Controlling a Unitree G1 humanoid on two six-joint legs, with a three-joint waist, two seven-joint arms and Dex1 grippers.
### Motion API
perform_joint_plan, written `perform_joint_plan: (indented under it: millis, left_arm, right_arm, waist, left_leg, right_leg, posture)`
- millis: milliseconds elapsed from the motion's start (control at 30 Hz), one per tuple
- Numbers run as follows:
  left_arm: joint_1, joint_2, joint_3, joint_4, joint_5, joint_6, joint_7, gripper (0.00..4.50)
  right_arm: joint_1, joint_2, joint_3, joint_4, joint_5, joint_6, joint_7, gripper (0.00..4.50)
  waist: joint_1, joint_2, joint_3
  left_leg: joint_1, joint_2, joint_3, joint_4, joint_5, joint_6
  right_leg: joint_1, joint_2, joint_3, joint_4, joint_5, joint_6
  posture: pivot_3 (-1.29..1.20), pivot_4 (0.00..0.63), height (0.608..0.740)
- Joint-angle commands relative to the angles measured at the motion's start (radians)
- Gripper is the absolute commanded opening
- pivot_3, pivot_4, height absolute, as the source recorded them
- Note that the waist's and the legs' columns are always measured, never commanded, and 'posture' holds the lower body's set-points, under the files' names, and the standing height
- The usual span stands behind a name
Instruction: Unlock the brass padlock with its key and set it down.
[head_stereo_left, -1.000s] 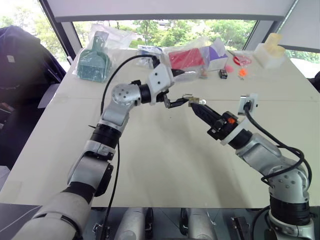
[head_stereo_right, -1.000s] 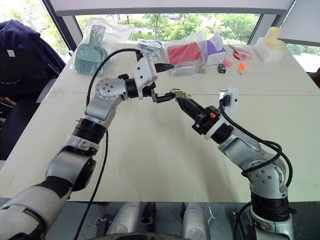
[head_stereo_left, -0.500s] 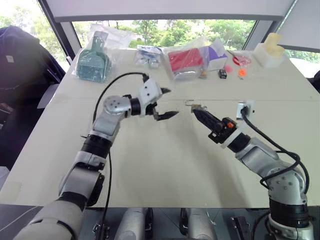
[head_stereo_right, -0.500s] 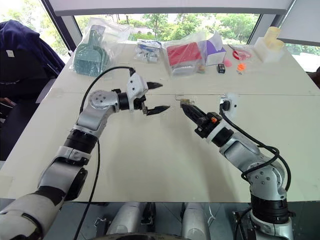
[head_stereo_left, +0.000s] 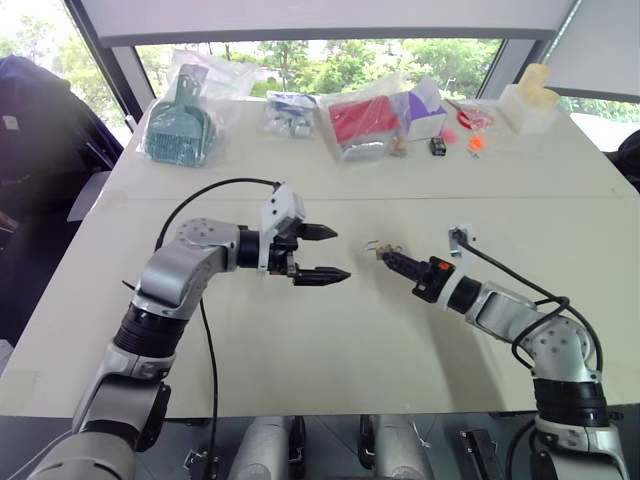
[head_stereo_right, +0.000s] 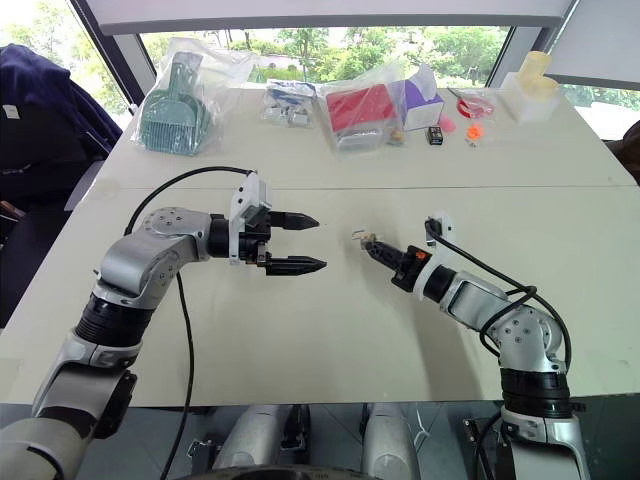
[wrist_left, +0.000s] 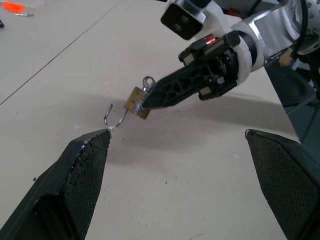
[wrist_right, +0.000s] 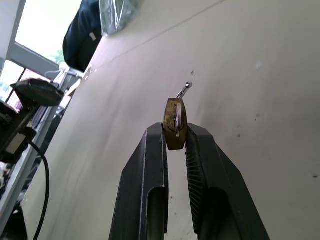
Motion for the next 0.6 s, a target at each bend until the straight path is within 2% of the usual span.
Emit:
perform_joint_plan:
  millis: [33, 100, 133, 233, 333, 433, 600]
  left_arm:
    - [0.003, -0.004, 0.007, -0.012, -0.002, -0.024, 0.013, 4.46]
    - [0.006, -0.002, 0.0, -0.009, -0.001, -0.03, 0.01, 4.5]
    - [0.006, -0.002, -0.002, -0.01, -0.003, -0.032, 0.008, 4.5]
    - [0.009, 0.001, -0.009, -0.004, 0.001, -0.046, -0.001, 4.5]
    - [0.021, 0.017, -0.013, -0.004, 0.005, -0.058, -0.016, 4.5]
    - [0.033, 0.031, 0.003, -0.003, -0.01, -0.042, -0.019, 4.5]
    - [0.063, 0.051, 0.008, -0.006, -0.023, -0.024, -0.019, 4.5]
  right_arm:
    - [-0.014, 0.008, 0.007, 0.014, -0.036, 0.007, 0.041, 0.06]
    - [-0.013, 0.012, 0.001, 0.02, -0.049, 0.008, 0.056, 1.08]
    - [-0.01, 0.009, -0.005, 0.019, -0.053, 0.009, 0.062, 1.35]
    - [0.008, -0.014, -0.018, -0.008, -0.083, 0.011, 0.07, 2.83]
    - [0.07, -0.08, -0.041, -0.114, -0.106, 0.02, 0.076, 4.35]
    - [0.218, -0.224, -0.099, -0.282, -0.163, 0.011, 0.12, 4.44]
    - [0.386, -0.354, -0.214, -0.398, -0.228, -0.055, 0.222, 4.44]
  waist:
    - [0.0, 0.0, 0.0]
    - [-0.001, 0.0, 0.0]
    - [-0.001, 0.0, 0.0]
    - [0.001, 0.0, 0.0]
    - [0.002, 0.0, 0.0]
    - [0.006, 0.001, 0.0]
    - [0.001, 0.0, 0.0]
  left_leg:
    - [0.0, 0.0, 0.0, 0.0, 0.0, 0.0]
    - [0.0, 0.0, 0.0, 0.0, 0.001, -0.002]
    - [0.0, 0.0, 0.0, 0.0, 0.003, -0.005]
    - [0.0, 0.0, 0.0, 0.0, 0.003, -0.005]
    - [0.0, 0.0, 0.0, 0.0, 0.003, -0.005]
    - [-0.001, -0.001, 0.0, 0.0, 0.003, -0.006]
    - [0.0, -0.001, 0.0, 0.0, 0.0, 0.0]
  right_leg:
    - [0.0, 0.0, 0.0, 0.0, 0.0, 0.0]
    - [0.0, 0.0, 0.0, 0.0, 0.0, 0.0]
    - [0.0, 0.0, 0.0, 0.0, 0.0, 0.0]
    - [0.0, 0.0, 0.0, 0.0, 0.0, 0.0]
    - [0.0, 0.0, 0.0, 0.0, 0.0, 0.0]
    - [0.0, -0.001, 0.0, 0.0, 0.0, 0.0]
    - [0.0, -0.001, 0.0, -0.001, 0.0, 0.0]
  posture:
    - [0.0, 0.15, 0.735]
    - [0.0, 0.15, 0.735]
    - [0.0, 0.15, 0.735]
    - [0.0, 0.15, 0.735]
    - [0.0, 0.15, 0.735]
    - [0.0, 0.15, 0.735]
    - [0.0, 0.15, 0.735]
